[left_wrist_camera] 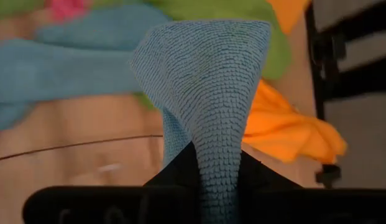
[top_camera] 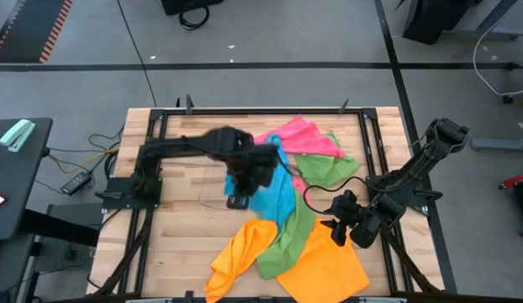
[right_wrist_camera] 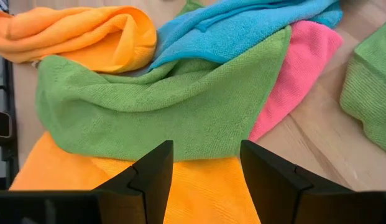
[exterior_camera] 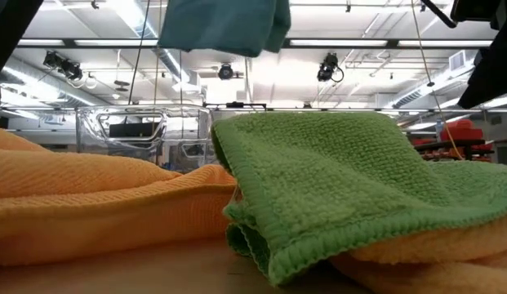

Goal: Fold microfiber towels
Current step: Put the left blue towel into the transparent bin

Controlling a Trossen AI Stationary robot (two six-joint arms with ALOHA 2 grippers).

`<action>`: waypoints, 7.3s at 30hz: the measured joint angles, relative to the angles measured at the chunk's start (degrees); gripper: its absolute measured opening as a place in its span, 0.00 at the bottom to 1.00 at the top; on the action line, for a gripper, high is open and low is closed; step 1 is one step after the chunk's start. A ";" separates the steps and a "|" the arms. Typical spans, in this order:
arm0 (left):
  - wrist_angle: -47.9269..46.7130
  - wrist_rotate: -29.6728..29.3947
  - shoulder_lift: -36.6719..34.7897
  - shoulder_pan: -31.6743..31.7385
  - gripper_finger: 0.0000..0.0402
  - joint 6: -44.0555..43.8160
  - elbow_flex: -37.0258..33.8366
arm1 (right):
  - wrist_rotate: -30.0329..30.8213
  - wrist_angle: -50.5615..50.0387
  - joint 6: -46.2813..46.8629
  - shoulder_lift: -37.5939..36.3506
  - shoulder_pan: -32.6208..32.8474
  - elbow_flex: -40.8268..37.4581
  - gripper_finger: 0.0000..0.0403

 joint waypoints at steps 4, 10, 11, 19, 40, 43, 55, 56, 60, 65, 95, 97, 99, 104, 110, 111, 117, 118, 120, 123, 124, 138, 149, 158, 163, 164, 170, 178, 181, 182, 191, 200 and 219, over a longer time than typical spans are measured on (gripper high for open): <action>-0.19 -2.91 -1.98 3.78 0.12 0.43 0.00 | 0.49 0.17 0.23 -0.36 -0.41 0.02 0.49; -0.09 -4.54 -6.64 7.95 0.10 0.67 -9.39 | 0.67 0.52 0.74 -0.39 -0.37 0.02 0.49; 0.67 -5.17 -7.59 8.37 0.10 0.63 -12.21 | 0.69 0.52 0.98 -0.39 -0.39 0.02 0.49; 16.73 -7.49 -19.88 10.90 0.11 -2.56 -35.48 | 0.70 0.52 1.19 -0.39 -0.37 0.02 0.49; 47.87 -22.33 -24.77 11.11 0.12 1.04 -66.97 | 0.34 0.71 5.74 -0.34 -0.39 0.02 0.49; 48.68 -20.73 -24.77 10.35 0.13 0.93 -68.71 | 0.30 0.74 6.34 -0.34 -0.37 0.02 0.49; 52.29 -9.17 -24.75 7.67 0.13 -3.51 -73.77 | 0.28 0.74 6.76 -0.34 -0.39 0.00 0.49; 52.47 -8.25 -24.75 7.65 0.13 -3.53 -73.77 | 0.27 0.74 6.76 -0.34 -0.38 0.00 0.49; 52.84 -6.64 -24.62 7.67 0.12 -3.71 -73.77 | 0.10 0.74 6.76 -0.34 -0.39 0.00 0.49; 54.32 -3.83 -24.64 8.92 0.10 -7.07 -74.54 | -0.17 0.76 6.76 -0.34 -0.38 -0.01 0.49; 70.78 0.44 -24.86 4.50 0.15 -34.19 -87.39 | -1.54 2.29 6.35 -0.32 -0.39 -0.02 0.49; 71.13 1.33 -25.16 4.50 0.16 -34.69 -87.24 | -1.99 2.27 6.34 -0.34 -0.37 -0.02 0.49; 70.84 1.62 -25.14 4.44 0.16 -34.34 -86.35 | -2.16 2.27 6.25 -0.32 -0.39 -0.02 0.49; 70.21 -1.04 -25.14 3.24 0.19 -34.33 -84.84 | -2.18 2.29 5.33 -0.32 -0.39 -0.02 0.49; 69.63 -3.77 -25.14 0.58 0.35 -33.19 -82.99 | -2.18 2.29 4.86 -0.32 -0.37 -0.02 0.49; 69.59 -3.81 -25.14 0.27 0.39 -33.07 -82.67 | -2.18 2.29 4.78 -0.32 -0.39 -0.02 0.49; 66.82 -3.66 -25.14 -0.33 0.62 -33.24 -79.39 | -2.16 2.27 4.18 -0.32 -0.39 -0.02 0.49; 65.60 -3.53 -25.14 -0.33 0.64 -33.06 -78.40 | -2.16 2.27 4.16 -0.32 -0.39 -0.02 0.49; 62.52 -3.43 -25.14 -0.33 0.69 -31.82 -76.02 | -2.16 2.27 4.18 -0.32 -0.38 -0.02 0.49; 57.92 -3.55 -25.14 -0.33 0.70 -27.92 -72.86 | -2.16 2.27 4.18 -0.32 -0.37 0.00 0.49; 56.79 -3.94 -25.14 -0.26 0.70 -26.80 -72.32 | -2.16 2.27 4.16 -0.32 -0.39 0.00 0.49; 56.90 -3.90 -25.18 0.58 0.52 -31.65 -75.06 | -1.91 3.16 4.36 -0.32 -0.37 0.02 0.49; 55.65 -6.37 -25.16 -0.04 0.49 -34.73 -73.64 | -1.39 3.80 2.70 -0.32 -1.92 0.04 0.49; 52.02 -11.83 -24.43 -2.83 0.64 -34.10 -73.11 | -1.39 3.76 2.04 -0.32 -1.90 0.04 0.49; 53.58 -12.47 -21.85 -2.98 0.66 -34.55 -73.16 | -1.41 3.77 2.26 -0.32 -1.88 0.04 0.49; 54.15 -12.52 -21.31 -3.12 0.66 -34.72 -73.16 | -1.41 3.78 2.21 -0.32 -1.90 0.04 0.49; 54.81 -12.36 -19.56 -3.59 0.72 -34.79 -73.02 | -1.41 4.26 2.05 -0.32 -1.89 0.04 0.49; 55.06 -11.94 -17.05 -3.57 0.89 -36.21 -73.11 | -1.41 4.21 2.05 -0.32 -1.90 0.04 0.49; 55.17 -11.40 -16.54 -3.88 0.90 -36.13 -73.09 | -1.39 4.21 2.08 -0.32 -1.90 0.04 0.49; 55.44 -11.06 -16.39 -3.99 0.89 -36.15 -73.06 | -1.38 4.21 2.03 -0.32 -1.90 0.04 0.49; 55.68 -9.59 -16.36 -5.42 0.73 -34.65 -73.05 | -1.33 4.28 1.62 -0.32 -2.29 0.04 0.49; 55.56 -7.69 -16.27 -5.76 0.48 -34.20 -72.75 | -1.37 4.32 1.60 -0.32 -2.29 0.04 0.49; 34.52 -4.58 -16.38 4.40 0.09 -3.93 -55.48 | -1.72 4.85 1.60 -0.32 -2.25 0.04 0.49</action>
